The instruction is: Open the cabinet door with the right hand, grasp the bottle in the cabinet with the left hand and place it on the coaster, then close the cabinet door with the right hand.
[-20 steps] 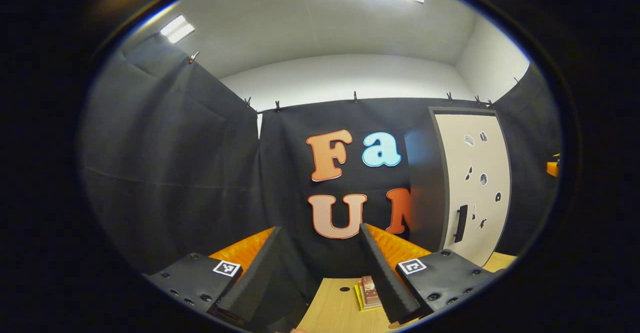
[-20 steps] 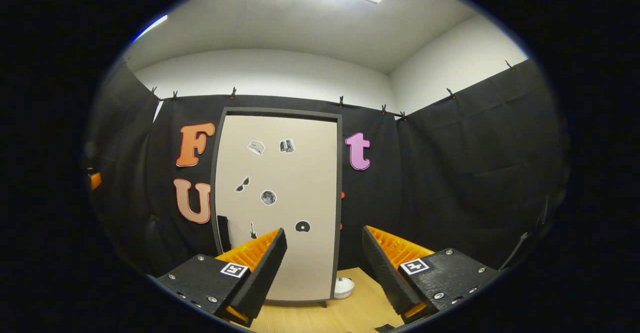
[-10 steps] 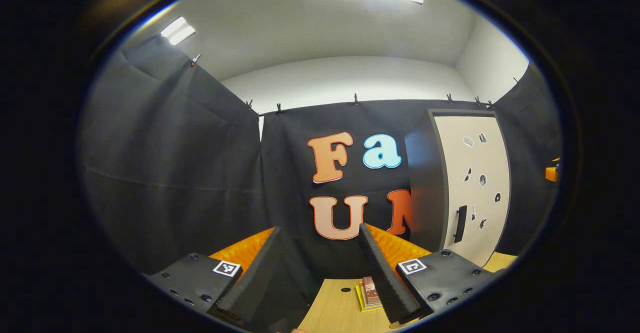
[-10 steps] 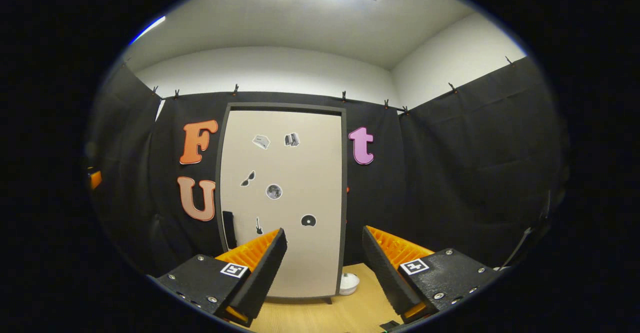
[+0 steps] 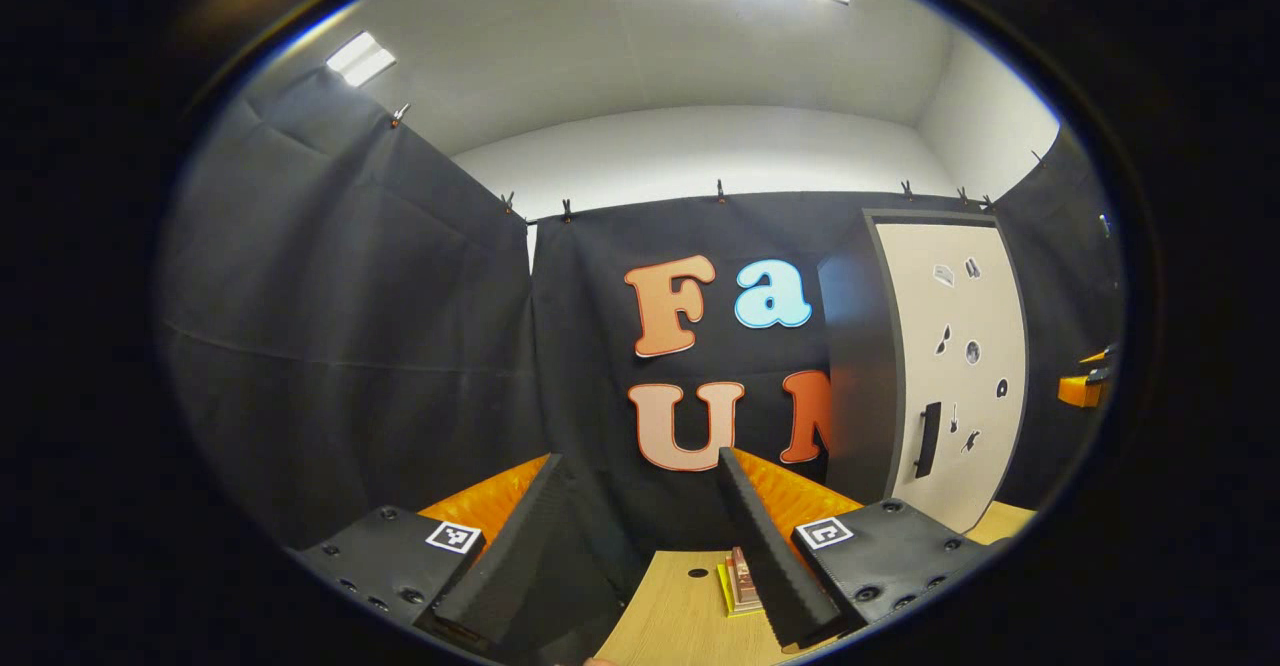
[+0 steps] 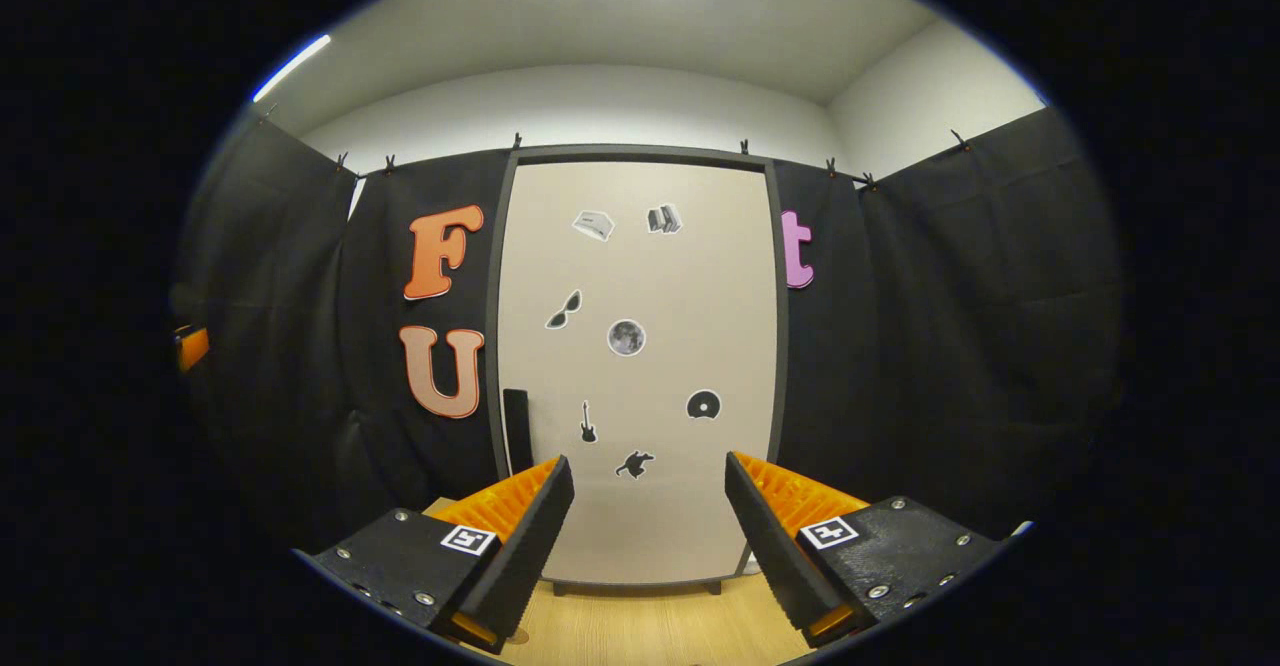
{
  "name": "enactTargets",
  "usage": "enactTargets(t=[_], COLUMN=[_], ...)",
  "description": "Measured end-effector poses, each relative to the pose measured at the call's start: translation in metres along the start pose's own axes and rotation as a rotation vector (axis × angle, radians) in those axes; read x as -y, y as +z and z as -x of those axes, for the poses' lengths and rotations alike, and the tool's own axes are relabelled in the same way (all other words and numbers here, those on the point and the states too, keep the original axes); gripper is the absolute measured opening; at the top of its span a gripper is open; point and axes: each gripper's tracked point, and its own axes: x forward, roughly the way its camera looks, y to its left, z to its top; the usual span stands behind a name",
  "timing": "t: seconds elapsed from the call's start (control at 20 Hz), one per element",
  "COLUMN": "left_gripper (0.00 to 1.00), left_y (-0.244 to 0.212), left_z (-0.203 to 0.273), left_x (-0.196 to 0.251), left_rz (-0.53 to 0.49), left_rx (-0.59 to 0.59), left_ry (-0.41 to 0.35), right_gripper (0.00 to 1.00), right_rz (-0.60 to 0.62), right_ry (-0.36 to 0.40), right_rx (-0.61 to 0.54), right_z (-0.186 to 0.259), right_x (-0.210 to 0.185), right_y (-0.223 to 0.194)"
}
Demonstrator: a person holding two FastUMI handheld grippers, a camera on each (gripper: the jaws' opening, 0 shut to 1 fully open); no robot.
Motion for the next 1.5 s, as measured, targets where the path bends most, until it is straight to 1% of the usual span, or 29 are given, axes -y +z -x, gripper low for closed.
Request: enactTargets(t=[0.25, 0.45, 0.6, 0.75, 0.8, 0.95, 1.15, 1.25, 1.3, 1.35, 1.5], left_gripper=[0.98, 0.98, 0.99, 0.99, 0.99, 0.99, 0.99, 0.98, 0.98, 0.99, 0.99], left_y=[-0.012, -0.024, -0.03, -0.031, -0.032, -0.033, -0.04, -0.043, -0.045, -0.046, -0.043], left_z=[0.001, 0.001, 0.002, 0.005, 0.008, 0.011, 0.017, 0.02, 0.022, 0.022, 0.024], left_x=[-0.012, -0.024, -0.037, -0.051, -0.055, -0.069, -0.089, -0.096, -0.099, -0.1, -0.103], left_rz=[-0.016, -0.022, -0.029, -0.037, -0.039, -0.048, -0.057, -0.055, -0.055, -0.057, -0.072], left_rx=[-0.02, -0.043, -0.049, -0.048, -0.046, -0.042, -0.053, -0.064, -0.067, -0.069, -0.066], left_ry=[0.028, 0.055, 0.078, 0.106, 0.113, 0.139, 0.178, 0.193, 0.198, 0.202, 0.208], right_gripper=[0.95, 0.95, 0.95, 0.95, 0.95, 0.95, 0.95, 0.89, 0.82, 0.8, 0.65], right_rz=[-0.027, -0.007, -0.027, -0.028, -0.025, -0.033, -0.057, -0.05, -0.046, -0.041, -0.024], right_ry=[0.041, 0.067, 0.098, 0.105, 0.104, 0.057, 0.047, 0.063, 0.073, 0.077, 0.085], right_rx=[-0.023, -0.031, -0.057, -0.065, -0.068, -0.084, -0.123, -0.128, -0.132, -0.138, -0.146], right_z=[-0.038, -0.069, -0.093, -0.12, -0.129, -0.156, -0.184, -0.193, -0.196, -0.2, -0.209], right_x=[-0.037, -0.068, -0.095, -0.112, -0.116, -0.116, -0.126, -0.133, -0.137, -0.14, -0.147], right_y=[-0.013, -0.022, -0.032, -0.038, -0.041, -0.049, -0.066, -0.07, -0.073, -0.075, -0.081])
